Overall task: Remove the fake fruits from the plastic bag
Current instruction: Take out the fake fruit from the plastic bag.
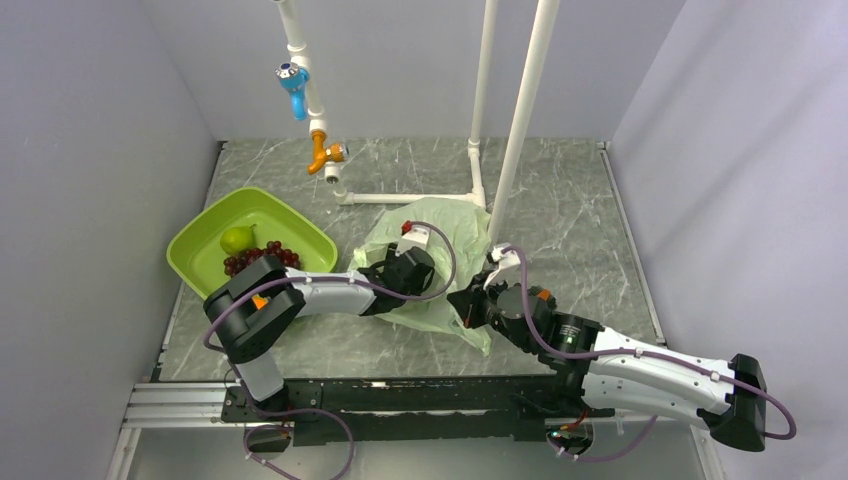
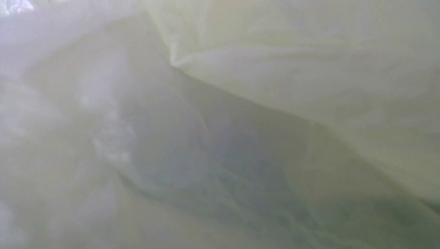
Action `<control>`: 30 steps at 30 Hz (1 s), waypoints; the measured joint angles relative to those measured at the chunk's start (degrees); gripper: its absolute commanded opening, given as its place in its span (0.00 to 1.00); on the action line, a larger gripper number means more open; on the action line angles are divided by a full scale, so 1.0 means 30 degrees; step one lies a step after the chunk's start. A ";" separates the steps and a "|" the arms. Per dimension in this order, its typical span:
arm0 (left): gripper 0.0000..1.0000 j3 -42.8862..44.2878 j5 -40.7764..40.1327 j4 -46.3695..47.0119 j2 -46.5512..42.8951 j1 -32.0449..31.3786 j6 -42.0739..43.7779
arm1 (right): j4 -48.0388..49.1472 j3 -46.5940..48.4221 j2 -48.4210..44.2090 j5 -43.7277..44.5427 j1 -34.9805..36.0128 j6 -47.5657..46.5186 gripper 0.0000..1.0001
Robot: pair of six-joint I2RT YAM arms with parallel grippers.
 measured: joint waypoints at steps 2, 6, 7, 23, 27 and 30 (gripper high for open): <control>0.42 0.0000 0.0015 0.0153 -0.0036 0.0015 0.0262 | 0.0000 0.0000 0.0000 0.0000 0.0000 0.0007 0.00; 0.37 -0.0357 0.0430 0.0226 -0.0998 0.0022 0.0743 | -0.0007 0.0000 -0.0022 0.0015 0.0000 -0.0007 0.00; 0.36 -0.0554 0.0641 0.0240 -0.1537 0.0022 0.0831 | -0.0029 0.0000 -0.0058 0.0022 0.0000 -0.0015 0.00; 0.31 -0.4605 1.1978 -0.0051 -1.0688 0.0029 0.1377 | -0.1027 0.0918 0.0845 0.2528 -0.0029 -0.1311 0.00; 0.32 -0.6288 1.4411 -0.0379 -1.4098 0.0029 0.1683 | -0.1151 0.1821 0.1654 0.3228 -0.0138 -0.1800 0.00; 0.33 -0.6725 1.5220 -0.1129 -1.6888 0.0029 0.1836 | -0.1173 0.2368 0.2084 0.3628 -0.0328 -0.2091 0.00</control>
